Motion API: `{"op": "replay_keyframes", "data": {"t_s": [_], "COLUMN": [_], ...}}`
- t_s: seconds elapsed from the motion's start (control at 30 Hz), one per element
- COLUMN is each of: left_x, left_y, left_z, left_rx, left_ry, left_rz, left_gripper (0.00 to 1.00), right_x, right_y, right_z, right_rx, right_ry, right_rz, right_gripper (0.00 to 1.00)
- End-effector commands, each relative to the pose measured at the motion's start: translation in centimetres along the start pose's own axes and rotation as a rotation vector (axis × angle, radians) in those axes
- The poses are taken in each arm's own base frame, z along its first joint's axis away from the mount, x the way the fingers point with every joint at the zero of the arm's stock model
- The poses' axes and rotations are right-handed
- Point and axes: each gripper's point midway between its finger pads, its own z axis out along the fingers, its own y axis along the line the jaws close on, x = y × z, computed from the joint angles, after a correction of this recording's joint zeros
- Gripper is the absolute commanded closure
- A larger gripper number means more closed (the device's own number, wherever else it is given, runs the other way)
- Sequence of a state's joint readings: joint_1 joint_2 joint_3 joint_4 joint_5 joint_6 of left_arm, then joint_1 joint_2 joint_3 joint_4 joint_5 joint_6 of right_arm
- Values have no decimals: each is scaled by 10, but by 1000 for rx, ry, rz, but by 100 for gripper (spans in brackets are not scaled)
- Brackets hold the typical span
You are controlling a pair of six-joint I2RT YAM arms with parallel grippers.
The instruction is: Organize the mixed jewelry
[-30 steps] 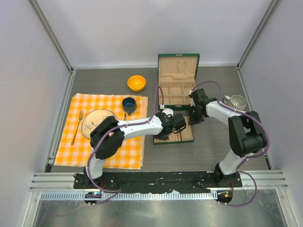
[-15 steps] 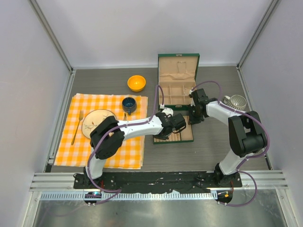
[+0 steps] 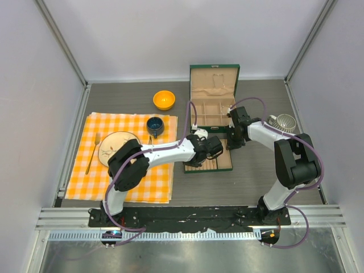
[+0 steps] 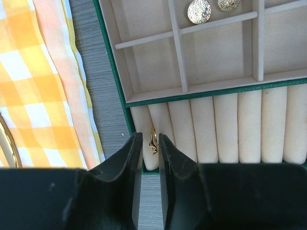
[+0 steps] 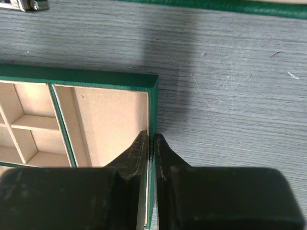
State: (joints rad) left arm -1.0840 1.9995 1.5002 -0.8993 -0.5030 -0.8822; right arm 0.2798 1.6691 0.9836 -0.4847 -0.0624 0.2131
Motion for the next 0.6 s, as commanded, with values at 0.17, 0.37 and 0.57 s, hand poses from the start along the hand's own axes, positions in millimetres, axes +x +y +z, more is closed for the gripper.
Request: {"op": "replay_keyframes", "data": {"t_s": [0.17, 0.37, 0.57], "left_x": [-28, -29, -30], "left_y": [0, -1, -1], "left_z": [-24, -27, -29], "left_rx": [44, 54, 60], "left_ry": [-77, -74, -75], "left_rz": [-48, -47, -47], "left_gripper": [77, 76, 75], "right_x": [-17, -16, -15], "right_y": [8, 7, 7], "right_z": [3, 5, 5], "right_rx": [-31, -29, -28], "right_ry": [-61, -57, -54], "right_rz": [-8, -9, -11], "right_gripper": [96, 96, 96]}}
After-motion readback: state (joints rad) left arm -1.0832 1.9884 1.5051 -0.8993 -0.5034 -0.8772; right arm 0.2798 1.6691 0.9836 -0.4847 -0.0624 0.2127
